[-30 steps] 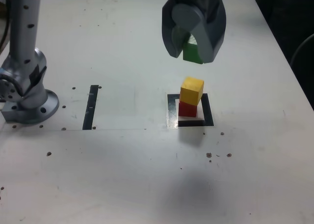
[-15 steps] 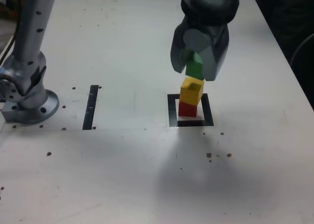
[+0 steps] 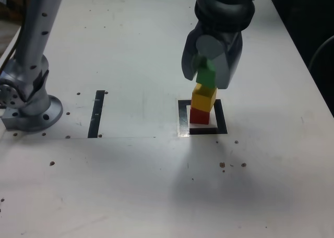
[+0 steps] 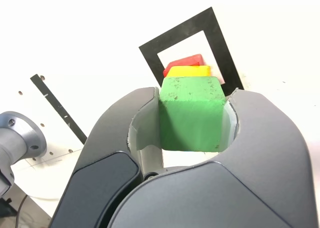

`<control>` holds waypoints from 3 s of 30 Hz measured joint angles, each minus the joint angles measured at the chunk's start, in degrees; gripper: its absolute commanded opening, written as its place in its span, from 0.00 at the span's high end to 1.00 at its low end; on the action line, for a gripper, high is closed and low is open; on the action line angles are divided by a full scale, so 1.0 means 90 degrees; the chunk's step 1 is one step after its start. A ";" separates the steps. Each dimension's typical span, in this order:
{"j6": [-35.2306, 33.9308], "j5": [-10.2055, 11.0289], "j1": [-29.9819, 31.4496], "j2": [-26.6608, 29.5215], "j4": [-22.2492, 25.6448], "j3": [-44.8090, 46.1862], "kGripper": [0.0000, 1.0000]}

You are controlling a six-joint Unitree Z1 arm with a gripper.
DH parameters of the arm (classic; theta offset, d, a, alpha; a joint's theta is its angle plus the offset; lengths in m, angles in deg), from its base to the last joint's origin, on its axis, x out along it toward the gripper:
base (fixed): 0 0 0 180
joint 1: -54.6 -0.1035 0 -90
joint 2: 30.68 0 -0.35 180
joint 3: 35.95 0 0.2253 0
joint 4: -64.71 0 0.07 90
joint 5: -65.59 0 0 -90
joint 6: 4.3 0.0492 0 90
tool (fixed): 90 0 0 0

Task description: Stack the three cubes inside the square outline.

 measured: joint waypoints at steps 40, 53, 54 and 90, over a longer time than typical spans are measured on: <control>-0.0407 -0.0112 -0.0011 0.0121 0.0042 0.0214 0.01; -0.0424 0.0087 -0.0453 0.1619 0.0080 0.1564 0.01; -0.0408 0.0079 -0.0531 0.1774 0.0080 0.1745 0.01; -0.0848 -0.0258 -0.1299 0.3986 -0.3159 0.7653 0.01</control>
